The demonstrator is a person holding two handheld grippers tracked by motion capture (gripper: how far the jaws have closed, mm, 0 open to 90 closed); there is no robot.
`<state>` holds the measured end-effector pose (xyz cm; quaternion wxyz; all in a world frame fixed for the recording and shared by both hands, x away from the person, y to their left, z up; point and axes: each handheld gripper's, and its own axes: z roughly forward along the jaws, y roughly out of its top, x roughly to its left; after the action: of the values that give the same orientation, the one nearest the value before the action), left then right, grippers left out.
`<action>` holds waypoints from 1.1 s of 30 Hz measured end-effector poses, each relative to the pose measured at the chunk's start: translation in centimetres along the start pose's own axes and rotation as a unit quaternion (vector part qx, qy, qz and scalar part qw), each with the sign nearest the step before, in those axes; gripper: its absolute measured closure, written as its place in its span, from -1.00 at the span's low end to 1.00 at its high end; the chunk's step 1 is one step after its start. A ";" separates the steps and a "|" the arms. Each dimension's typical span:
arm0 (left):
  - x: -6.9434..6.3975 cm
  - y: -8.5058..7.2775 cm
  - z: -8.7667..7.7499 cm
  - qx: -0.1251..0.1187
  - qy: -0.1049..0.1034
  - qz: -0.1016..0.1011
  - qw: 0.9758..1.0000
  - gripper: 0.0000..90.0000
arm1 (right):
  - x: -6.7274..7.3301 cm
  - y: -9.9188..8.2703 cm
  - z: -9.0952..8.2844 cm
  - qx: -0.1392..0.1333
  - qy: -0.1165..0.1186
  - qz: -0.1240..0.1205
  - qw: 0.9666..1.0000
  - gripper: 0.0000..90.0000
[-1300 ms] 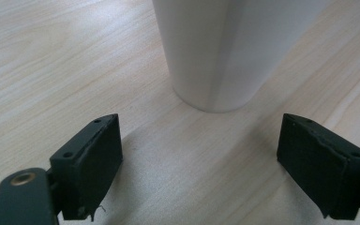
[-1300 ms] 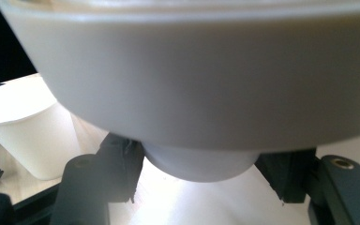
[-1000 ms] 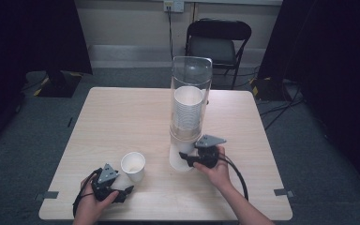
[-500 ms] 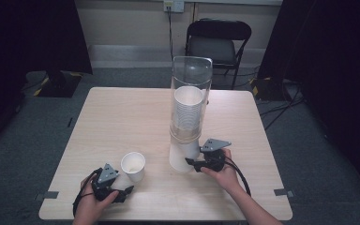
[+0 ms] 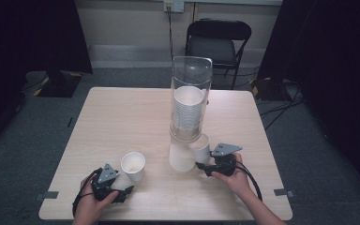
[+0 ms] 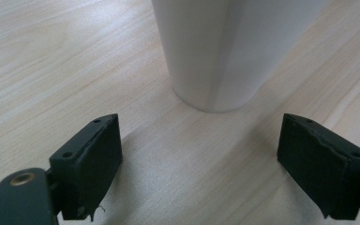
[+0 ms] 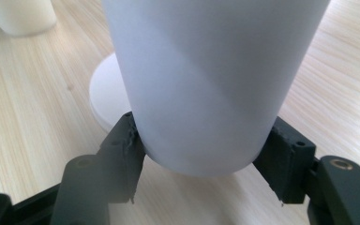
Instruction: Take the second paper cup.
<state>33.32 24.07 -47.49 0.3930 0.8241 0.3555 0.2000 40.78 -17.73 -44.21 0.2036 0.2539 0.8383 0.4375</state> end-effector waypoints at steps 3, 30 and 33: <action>-0.4 -0.2 -0.4 0.001 -0.012 -0.008 1.000 -0.66 | 0.1 -0.7 -0.6 0.000 -0.002 -0.006 1.000 -0.16; -10.9 6.5 0.4 -0.021 -0.176 0.048 0.983 -0.50 | 1.4 -2.1 -2.8 -0.021 0.011 -0.047 0.999 -0.16; -11.0 7.9 1.0 -0.027 -0.174 0.041 0.984 -0.48 | 1.7 -2.3 -2.8 -0.019 0.016 -0.056 0.998 -0.16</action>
<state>29.98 11.89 -42.39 0.4619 0.8495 0.2424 0.0792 37.27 -19.62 -44.83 0.2191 0.1953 0.8461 0.4450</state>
